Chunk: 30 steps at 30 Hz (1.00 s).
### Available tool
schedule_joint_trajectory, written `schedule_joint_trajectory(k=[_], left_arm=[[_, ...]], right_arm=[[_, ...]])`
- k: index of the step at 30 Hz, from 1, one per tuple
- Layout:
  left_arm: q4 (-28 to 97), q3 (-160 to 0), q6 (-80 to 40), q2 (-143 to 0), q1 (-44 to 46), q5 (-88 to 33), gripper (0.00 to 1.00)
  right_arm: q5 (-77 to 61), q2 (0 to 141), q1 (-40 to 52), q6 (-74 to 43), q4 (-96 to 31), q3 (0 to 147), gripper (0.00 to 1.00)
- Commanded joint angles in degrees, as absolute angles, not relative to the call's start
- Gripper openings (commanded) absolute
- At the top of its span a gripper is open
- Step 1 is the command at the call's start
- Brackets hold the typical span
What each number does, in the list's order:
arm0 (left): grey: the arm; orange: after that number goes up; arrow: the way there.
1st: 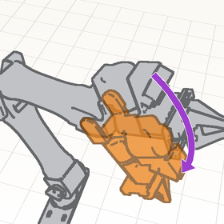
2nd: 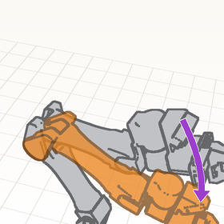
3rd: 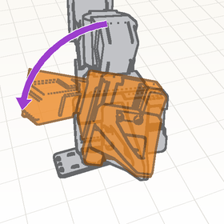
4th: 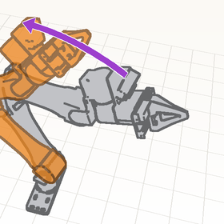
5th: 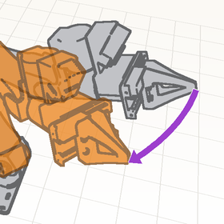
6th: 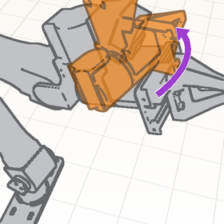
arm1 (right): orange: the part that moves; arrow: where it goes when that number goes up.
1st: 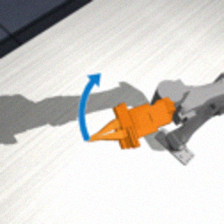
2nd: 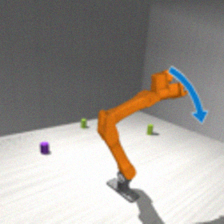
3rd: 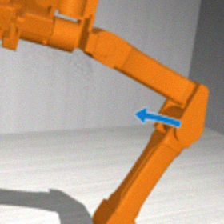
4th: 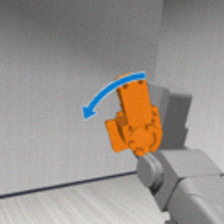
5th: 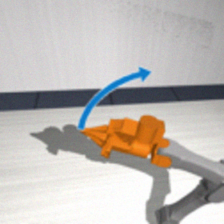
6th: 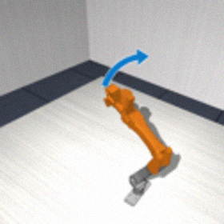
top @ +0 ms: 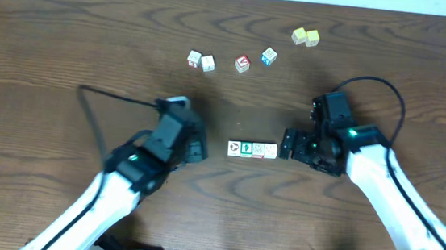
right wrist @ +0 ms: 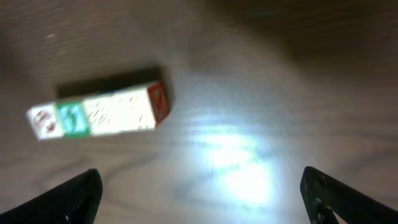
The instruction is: Lift 4 blocks
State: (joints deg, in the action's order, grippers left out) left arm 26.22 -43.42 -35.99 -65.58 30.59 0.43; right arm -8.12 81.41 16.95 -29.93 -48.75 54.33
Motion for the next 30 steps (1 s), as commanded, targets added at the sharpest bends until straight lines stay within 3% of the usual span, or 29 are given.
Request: schedule_joint_trajectory(k=[1,3,11,30], left_arm=[[29.71,-43.83,-35.68,-59.42,29.15,1.34,0.68],[31.62,-43.83,-35.68,-56.62,29.10,1.34,0.75],[32.99,-43.83,-35.68,-54.54,29.10,1.34,0.76],[33.43,-43.83,-35.68,-56.49,29.10,1.34,0.77]], right_arm=[[-7.55,73.43,17.47,-28.71,-52.75,55.53,0.99],[-7.55,69.08,18.68,-28.64,-55.75,55.46,0.99],[-7.79,58.26,24.08,-28.67,-66.22,55.44,0.99],[-8.40,58.04,24.10,-28.64,-67.22,55.44,0.99]])
